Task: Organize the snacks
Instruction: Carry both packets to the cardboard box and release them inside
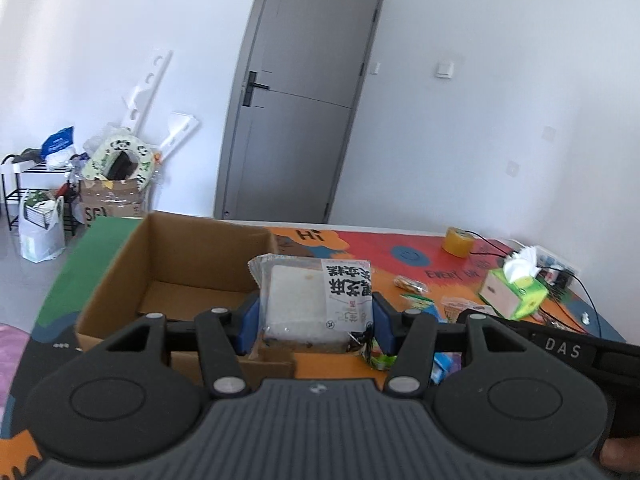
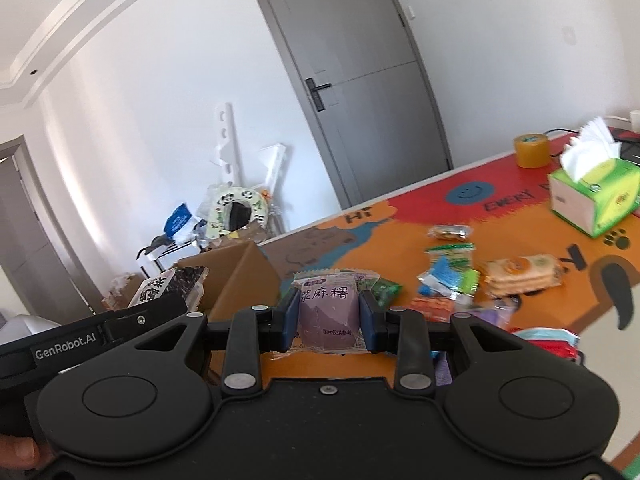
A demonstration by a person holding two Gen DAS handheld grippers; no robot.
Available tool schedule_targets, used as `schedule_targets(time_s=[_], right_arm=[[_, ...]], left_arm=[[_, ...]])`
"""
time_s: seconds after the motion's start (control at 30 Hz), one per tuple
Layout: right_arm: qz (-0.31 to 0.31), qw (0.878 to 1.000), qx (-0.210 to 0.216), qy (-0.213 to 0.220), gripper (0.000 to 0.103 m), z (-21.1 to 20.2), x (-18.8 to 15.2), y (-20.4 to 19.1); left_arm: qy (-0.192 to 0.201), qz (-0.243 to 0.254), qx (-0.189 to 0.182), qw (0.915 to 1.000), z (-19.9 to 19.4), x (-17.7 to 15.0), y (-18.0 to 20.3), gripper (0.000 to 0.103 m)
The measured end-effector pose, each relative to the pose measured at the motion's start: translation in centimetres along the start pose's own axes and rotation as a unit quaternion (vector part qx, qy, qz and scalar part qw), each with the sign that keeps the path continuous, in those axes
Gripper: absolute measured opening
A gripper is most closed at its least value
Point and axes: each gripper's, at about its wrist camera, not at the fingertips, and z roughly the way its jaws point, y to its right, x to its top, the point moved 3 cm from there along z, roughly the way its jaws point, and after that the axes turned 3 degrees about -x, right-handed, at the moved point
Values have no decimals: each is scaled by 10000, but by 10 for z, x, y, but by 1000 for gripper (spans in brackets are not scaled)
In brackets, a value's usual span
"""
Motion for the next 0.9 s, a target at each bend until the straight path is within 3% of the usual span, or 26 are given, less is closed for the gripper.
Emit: schedule_targets(time_s=[0.33, 0.9], right_arm=[[-159, 9995, 265, -97, 32, 24, 5, -31], [-327, 9974, 560, -307, 32, 64, 10, -69]], left_arm=[[36, -179, 424, 9989, 5, 6, -43, 55], [-232, -461, 829, 9952, 30, 9, -90, 58]])
